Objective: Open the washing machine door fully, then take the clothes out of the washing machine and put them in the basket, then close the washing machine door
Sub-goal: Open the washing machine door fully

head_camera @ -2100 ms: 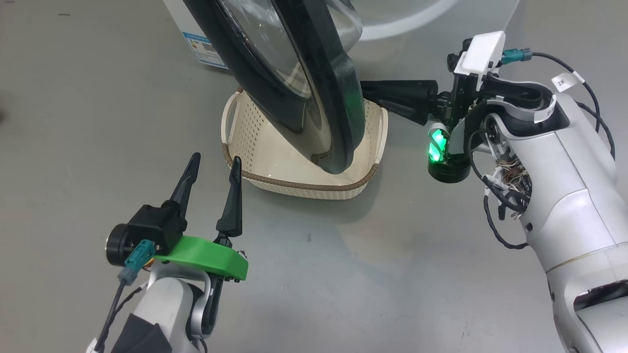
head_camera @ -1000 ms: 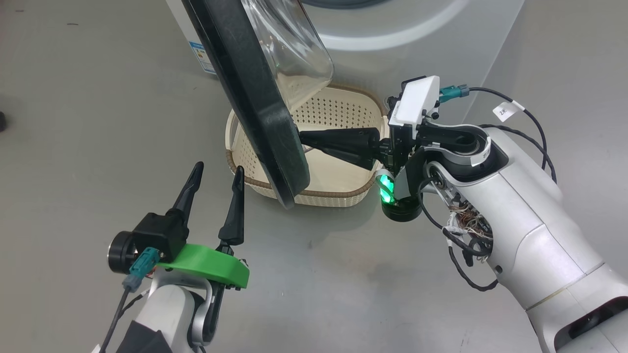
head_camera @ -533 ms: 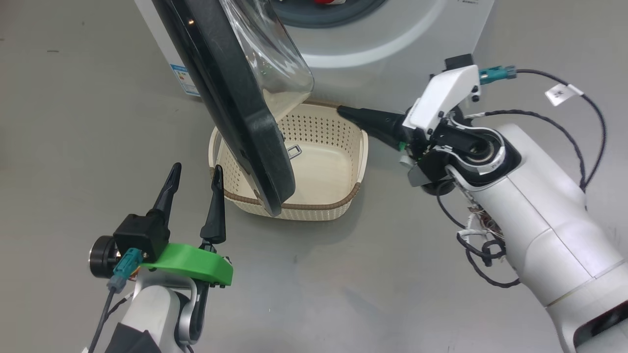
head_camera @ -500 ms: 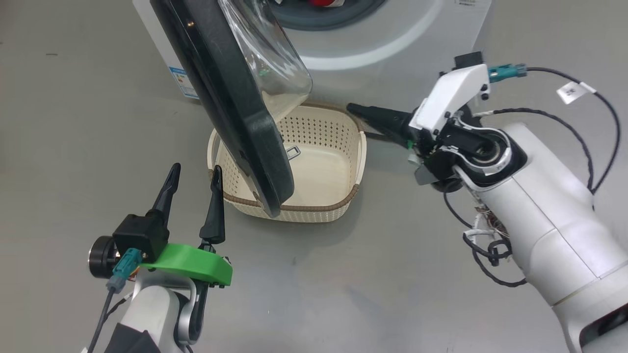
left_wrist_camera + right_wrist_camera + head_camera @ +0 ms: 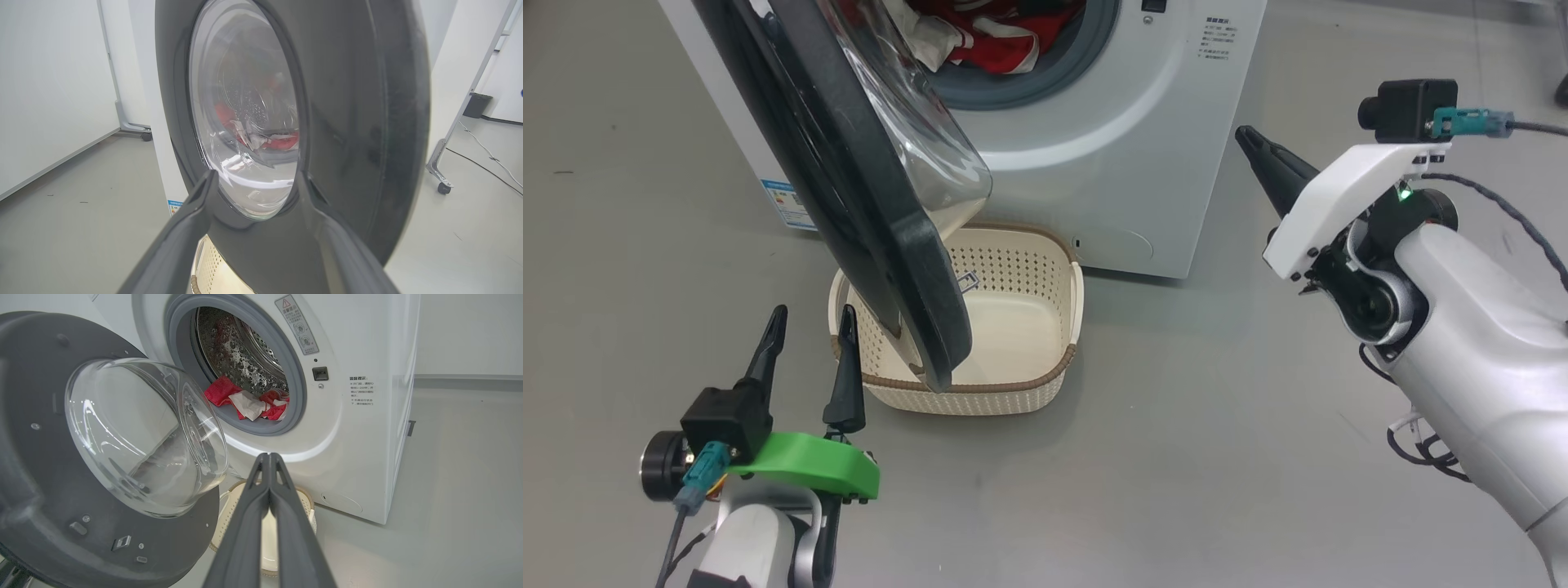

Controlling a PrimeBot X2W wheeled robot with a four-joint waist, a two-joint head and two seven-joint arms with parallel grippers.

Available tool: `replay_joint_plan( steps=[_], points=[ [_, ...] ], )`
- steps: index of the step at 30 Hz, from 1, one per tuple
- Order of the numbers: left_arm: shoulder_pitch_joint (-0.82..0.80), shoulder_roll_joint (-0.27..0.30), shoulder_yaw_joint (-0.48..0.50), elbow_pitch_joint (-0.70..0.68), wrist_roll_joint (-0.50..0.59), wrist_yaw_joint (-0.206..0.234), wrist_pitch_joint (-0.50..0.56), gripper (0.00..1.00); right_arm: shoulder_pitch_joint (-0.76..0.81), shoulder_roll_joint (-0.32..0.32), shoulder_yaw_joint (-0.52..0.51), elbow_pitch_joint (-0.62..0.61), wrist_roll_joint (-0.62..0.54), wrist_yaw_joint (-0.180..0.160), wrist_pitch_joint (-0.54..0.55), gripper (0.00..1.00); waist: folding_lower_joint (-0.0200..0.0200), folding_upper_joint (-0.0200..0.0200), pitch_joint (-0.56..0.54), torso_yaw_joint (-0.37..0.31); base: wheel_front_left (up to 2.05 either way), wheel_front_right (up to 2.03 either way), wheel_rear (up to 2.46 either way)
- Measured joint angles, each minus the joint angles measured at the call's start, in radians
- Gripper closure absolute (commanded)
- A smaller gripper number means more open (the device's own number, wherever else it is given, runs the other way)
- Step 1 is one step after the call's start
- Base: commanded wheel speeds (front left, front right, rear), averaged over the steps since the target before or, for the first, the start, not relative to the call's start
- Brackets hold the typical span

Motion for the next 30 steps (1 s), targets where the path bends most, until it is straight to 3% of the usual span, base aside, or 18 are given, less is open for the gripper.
replay_joint_plan(
  steps=[8,13,24,30],
  points=[
    [0.027,0.001,0.028,-0.001,0.012,-0.005,0.000,0.00,0.082,-0.042,0.057,-0.020,-0.191,-0.006,-0.222,1.00,0.0001,0.0000,-0.028,-0.044,0.00,0.00,0.00],
    [0.036,0.001,0.048,-0.006,0.016,-0.009,0.000,0.00,0.143,-0.045,0.053,-0.019,-0.225,-0.056,-0.326,1.00,0.0000,0.0000,-0.042,-0.062,0.00,0.00,0.00],
    [0.049,0.001,0.079,-0.008,0.025,-0.018,0.000,0.00,0.263,-0.036,-0.029,-0.054,-0.253,-0.141,-0.323,1.00,0.0000,0.0000,-0.055,-0.081,0.00,0.00,0.00],
    [0.066,0.002,0.096,-0.009,0.026,-0.019,0.000,0.00,0.320,-0.021,-0.157,-0.143,-0.318,-0.177,-0.319,1.00,0.0000,0.0000,-0.061,-0.092,0.00,0.00,0.00]
  ],
)
